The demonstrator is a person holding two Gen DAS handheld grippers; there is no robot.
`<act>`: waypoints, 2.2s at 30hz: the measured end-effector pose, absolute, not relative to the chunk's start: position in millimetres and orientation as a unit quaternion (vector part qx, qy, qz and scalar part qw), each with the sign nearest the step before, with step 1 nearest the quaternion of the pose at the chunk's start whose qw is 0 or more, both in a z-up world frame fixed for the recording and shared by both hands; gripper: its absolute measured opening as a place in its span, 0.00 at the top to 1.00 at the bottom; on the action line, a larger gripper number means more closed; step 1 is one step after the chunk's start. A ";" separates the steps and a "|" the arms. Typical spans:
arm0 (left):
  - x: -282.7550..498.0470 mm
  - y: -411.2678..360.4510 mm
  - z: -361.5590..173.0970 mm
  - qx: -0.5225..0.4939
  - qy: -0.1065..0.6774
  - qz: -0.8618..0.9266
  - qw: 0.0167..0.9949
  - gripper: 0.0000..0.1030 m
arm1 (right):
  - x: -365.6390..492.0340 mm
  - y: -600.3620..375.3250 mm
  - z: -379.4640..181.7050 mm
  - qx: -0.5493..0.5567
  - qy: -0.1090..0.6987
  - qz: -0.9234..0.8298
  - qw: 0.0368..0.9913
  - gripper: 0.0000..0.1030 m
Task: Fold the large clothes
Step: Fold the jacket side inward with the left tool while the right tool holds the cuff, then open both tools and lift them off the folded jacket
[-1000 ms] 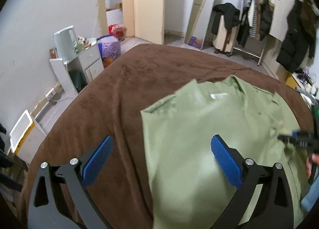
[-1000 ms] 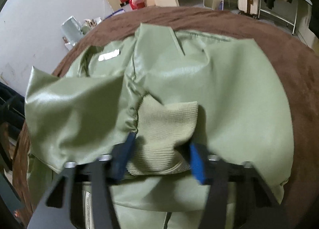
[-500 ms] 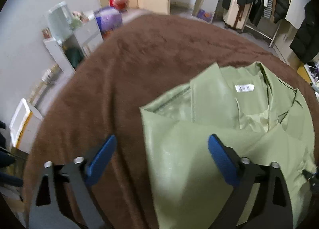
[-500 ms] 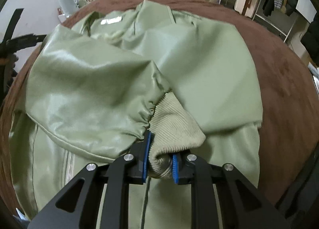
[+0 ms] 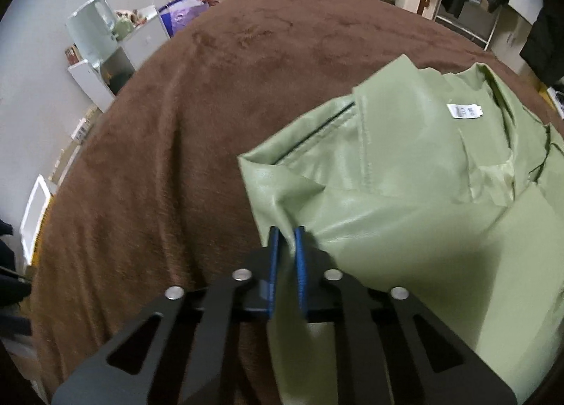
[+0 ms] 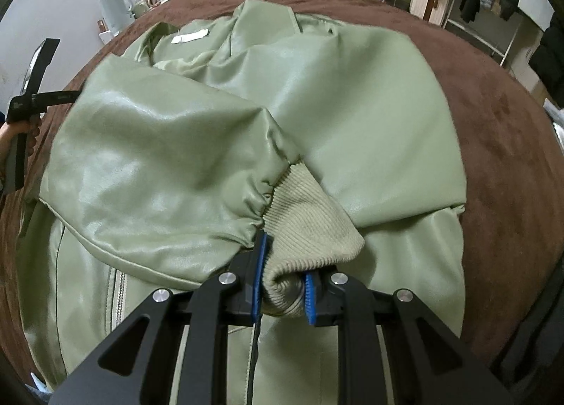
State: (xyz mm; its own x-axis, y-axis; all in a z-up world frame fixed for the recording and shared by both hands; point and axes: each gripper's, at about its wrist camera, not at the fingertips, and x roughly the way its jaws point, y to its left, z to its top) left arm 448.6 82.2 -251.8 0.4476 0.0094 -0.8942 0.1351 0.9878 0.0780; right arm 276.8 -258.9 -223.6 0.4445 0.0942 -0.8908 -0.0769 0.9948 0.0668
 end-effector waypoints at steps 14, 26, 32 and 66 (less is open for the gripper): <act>443.5 98.0 -250.4 0.087 0.502 0.006 0.861 0.93 | 304.9 -255.8 -190.8 -0.017 0.466 0.034 0.884 0.83; 439.2 95.8 -258.8 0.087 0.483 0.014 0.871 0.91 | 325.6 -272.4 -236.5 0.003 0.500 0.045 0.865 0.78; 435.8 106.9 -250.9 0.073 0.471 0.019 0.879 0.66 | 322.2 -271.8 -231.6 -0.004 0.494 0.037 0.869 0.64; 92.8 107.7 -186.4 0.006 0.458 0.004 0.889 0.11 | 59.1 -335.3 -167.4 0.067 0.481 0.010 0.874 0.16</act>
